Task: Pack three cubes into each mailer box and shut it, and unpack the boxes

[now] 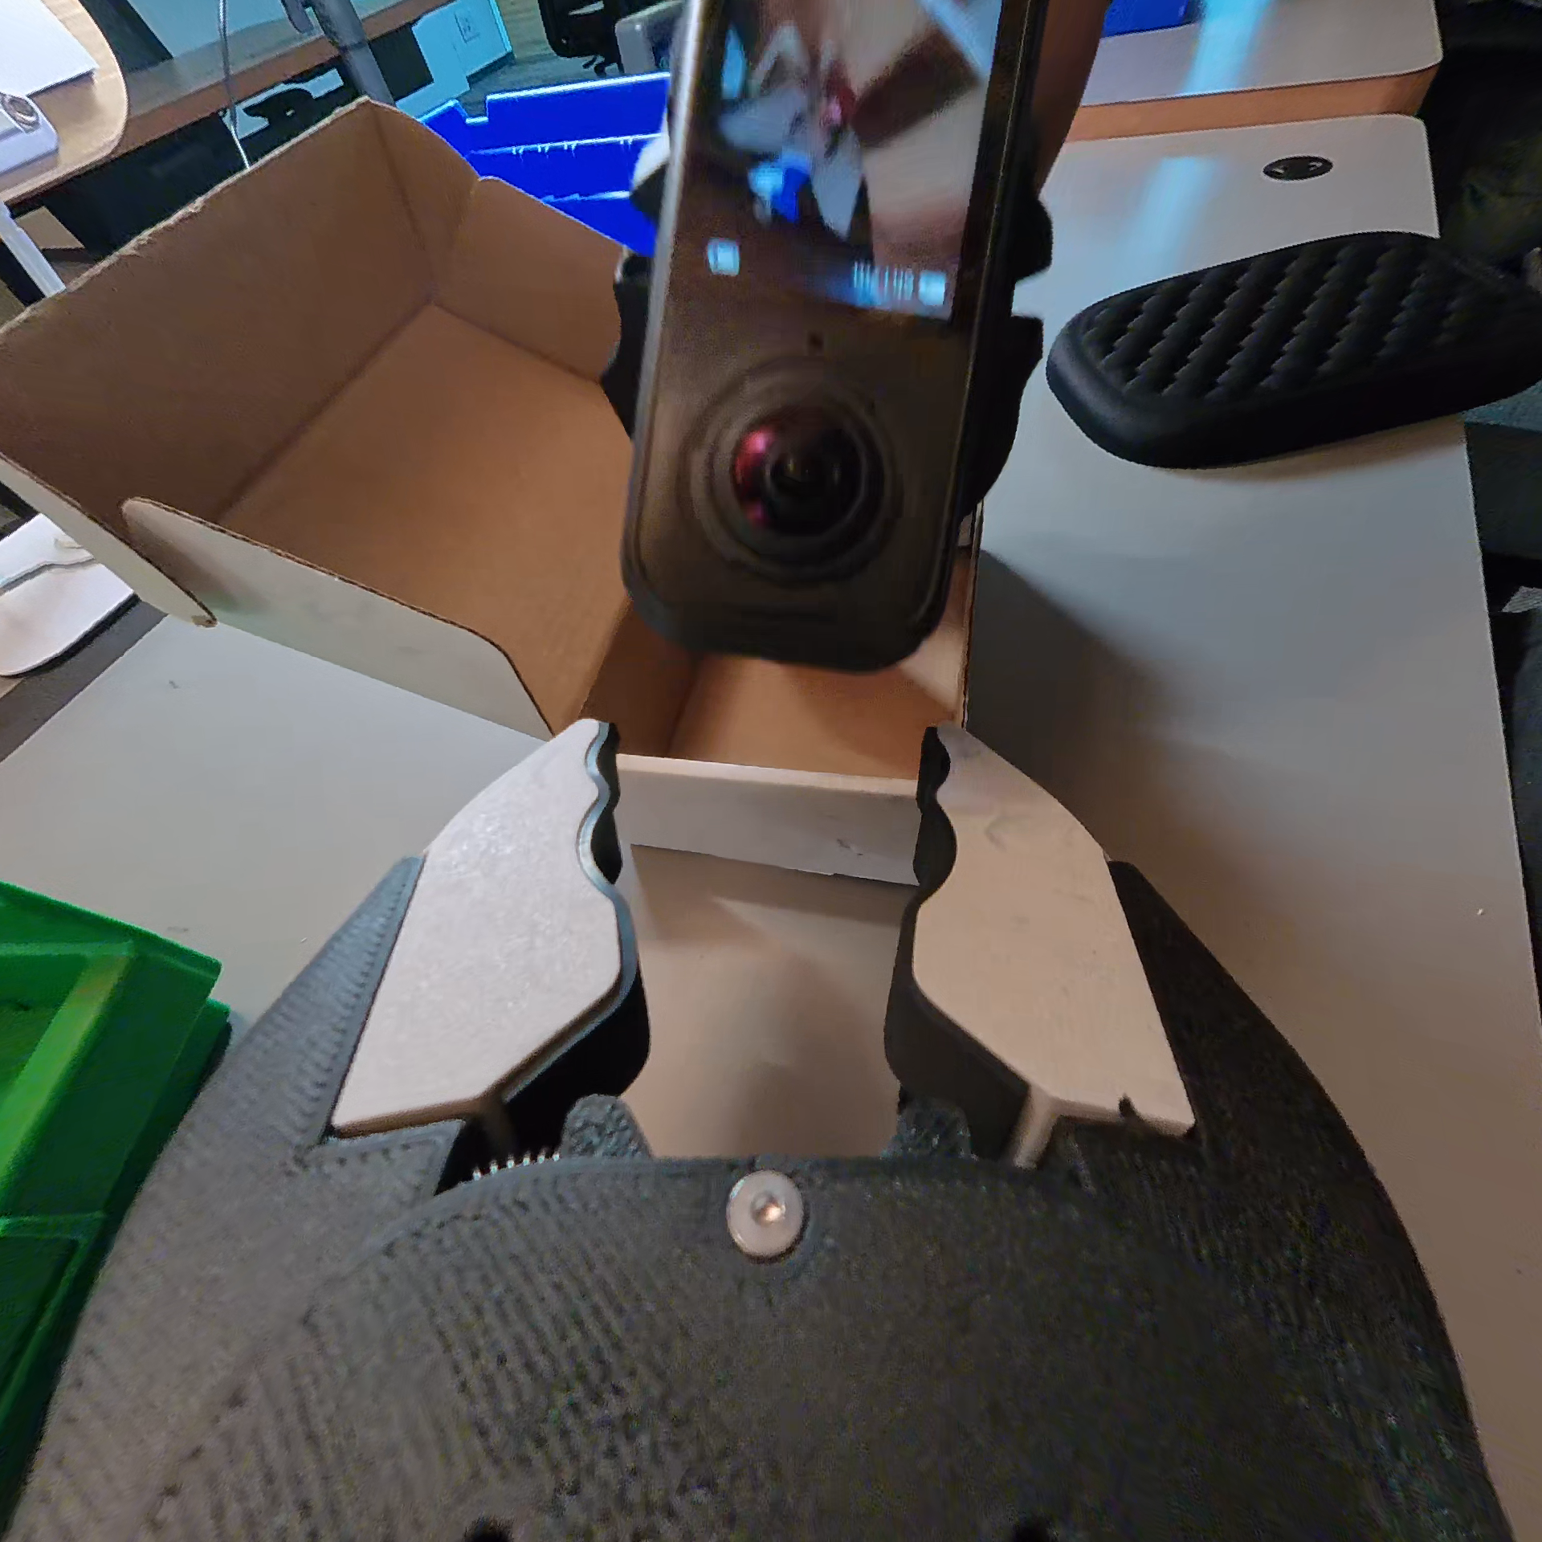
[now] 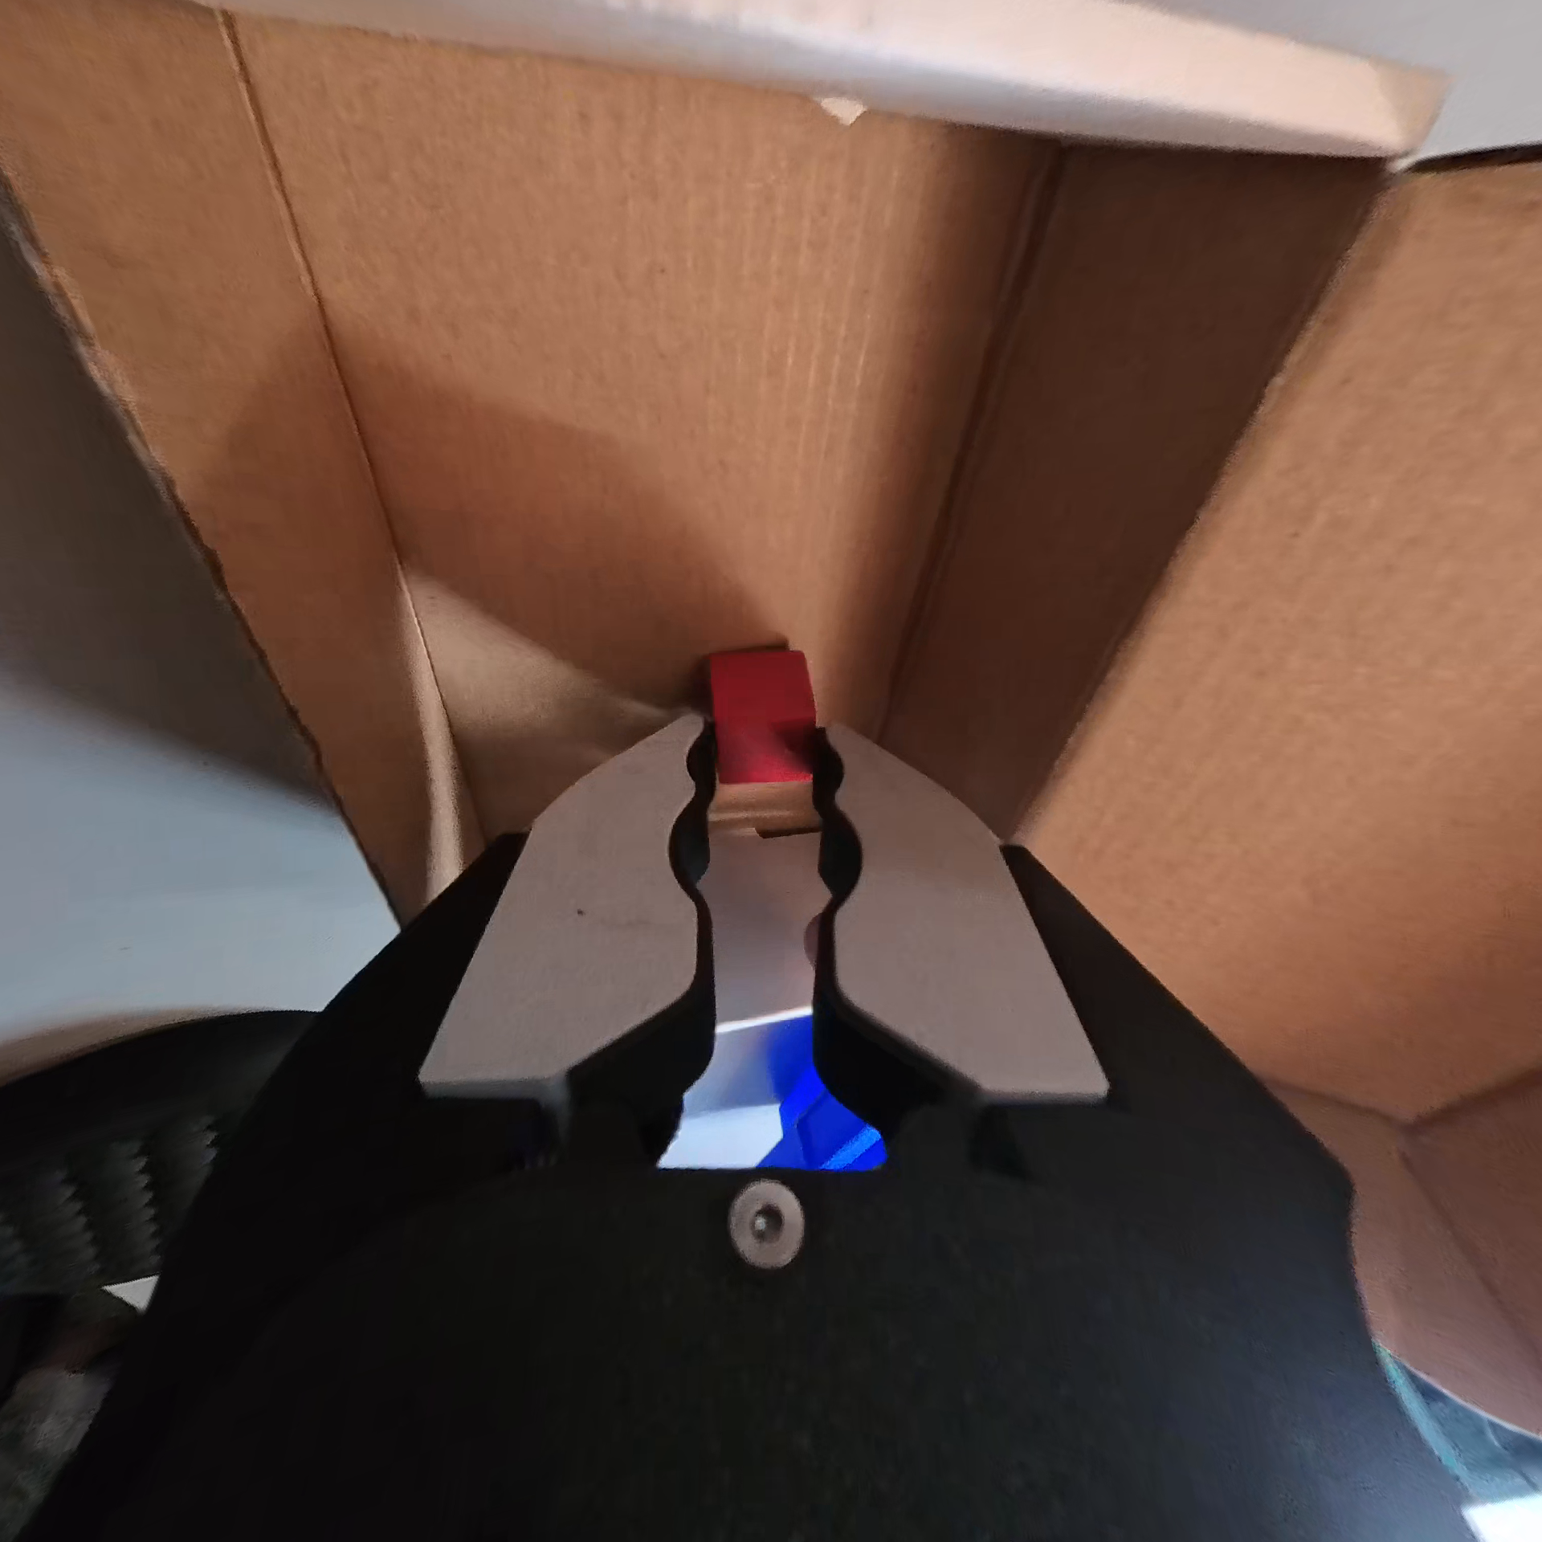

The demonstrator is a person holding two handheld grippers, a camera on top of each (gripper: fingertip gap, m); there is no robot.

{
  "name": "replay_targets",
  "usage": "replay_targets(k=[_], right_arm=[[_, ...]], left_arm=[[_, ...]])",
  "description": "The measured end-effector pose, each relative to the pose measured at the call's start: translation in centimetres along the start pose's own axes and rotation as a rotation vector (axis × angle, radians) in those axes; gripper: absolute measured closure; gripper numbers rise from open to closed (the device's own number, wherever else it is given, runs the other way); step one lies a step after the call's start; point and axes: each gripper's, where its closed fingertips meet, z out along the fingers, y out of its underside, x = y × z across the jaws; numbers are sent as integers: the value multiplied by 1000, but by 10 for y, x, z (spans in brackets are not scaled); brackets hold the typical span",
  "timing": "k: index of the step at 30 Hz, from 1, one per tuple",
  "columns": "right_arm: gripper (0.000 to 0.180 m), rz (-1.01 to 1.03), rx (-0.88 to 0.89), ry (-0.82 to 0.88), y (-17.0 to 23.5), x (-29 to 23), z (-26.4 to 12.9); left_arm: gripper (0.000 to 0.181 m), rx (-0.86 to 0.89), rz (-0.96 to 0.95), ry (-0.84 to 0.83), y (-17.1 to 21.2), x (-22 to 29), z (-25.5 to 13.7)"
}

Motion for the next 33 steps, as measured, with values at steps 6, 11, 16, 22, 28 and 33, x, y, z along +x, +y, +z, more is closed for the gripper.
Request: replay_targets(k=[6,11,16,22,28,33], right_arm=[[158,83,166,18,5,17,-52],[158,216,233,95,60,55,-111],[158,405,104,161,164,102,-112],[158,577,-33,103,260,119,-35],[157,577,-40,40,271,121,40],[157,584,-86,-30,265,121,77]], left_arm=[[112,25,-31,13,-4,1,-2],[112,33,-42,17,-6,1,-2],[112,25,-32,21,-5,4,1],[112,21,-46,37,-3,7,3],[112,9,-81,51,2,4,7],[112,28,-88,60,0,4,6]])
